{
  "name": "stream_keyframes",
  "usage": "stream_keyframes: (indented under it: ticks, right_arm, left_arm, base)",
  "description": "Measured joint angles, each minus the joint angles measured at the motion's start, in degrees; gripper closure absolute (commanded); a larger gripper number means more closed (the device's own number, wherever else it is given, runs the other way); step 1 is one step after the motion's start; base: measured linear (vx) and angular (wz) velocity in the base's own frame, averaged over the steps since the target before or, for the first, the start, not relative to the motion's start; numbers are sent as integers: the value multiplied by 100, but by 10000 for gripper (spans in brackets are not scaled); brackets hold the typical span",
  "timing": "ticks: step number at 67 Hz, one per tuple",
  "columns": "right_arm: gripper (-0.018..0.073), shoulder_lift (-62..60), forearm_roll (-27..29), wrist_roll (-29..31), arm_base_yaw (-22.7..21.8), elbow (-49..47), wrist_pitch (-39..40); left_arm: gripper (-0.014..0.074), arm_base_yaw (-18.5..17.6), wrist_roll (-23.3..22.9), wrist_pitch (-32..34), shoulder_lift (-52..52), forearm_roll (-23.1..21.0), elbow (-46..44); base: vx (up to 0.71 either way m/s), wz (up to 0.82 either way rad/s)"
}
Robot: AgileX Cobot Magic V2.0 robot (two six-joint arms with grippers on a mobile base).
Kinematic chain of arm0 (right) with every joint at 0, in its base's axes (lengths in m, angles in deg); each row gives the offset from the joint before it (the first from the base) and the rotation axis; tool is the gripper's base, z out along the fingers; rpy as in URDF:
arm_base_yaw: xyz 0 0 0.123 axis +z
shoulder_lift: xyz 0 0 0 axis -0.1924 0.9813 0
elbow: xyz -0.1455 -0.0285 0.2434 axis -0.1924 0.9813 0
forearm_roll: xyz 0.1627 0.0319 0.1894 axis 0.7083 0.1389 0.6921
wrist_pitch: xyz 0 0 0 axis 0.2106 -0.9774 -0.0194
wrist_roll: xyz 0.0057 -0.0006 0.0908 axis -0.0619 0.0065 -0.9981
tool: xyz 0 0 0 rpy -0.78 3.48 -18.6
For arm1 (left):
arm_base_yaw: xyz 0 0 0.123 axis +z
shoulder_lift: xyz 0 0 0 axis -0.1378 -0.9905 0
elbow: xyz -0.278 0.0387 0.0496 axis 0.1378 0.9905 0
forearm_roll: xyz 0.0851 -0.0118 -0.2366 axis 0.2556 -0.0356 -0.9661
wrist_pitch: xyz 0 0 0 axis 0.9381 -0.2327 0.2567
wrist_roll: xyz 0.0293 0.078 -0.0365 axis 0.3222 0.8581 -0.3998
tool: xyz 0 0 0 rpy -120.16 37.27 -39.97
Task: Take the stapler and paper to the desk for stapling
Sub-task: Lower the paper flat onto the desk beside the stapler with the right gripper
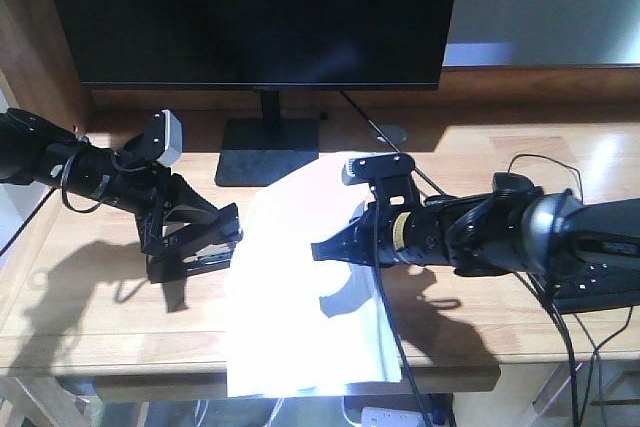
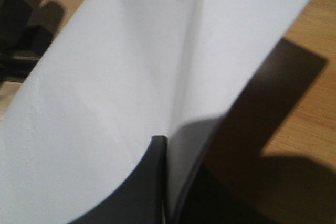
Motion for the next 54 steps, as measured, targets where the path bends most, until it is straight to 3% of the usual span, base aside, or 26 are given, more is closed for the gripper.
stream_keyframes:
  ticks: [54]
  right_arm:
    - [564,560,18,-102,-217,-149,-258]
  left_arm:
    - [603,0,0,0,0,7,0]
  base:
    - [0,0]
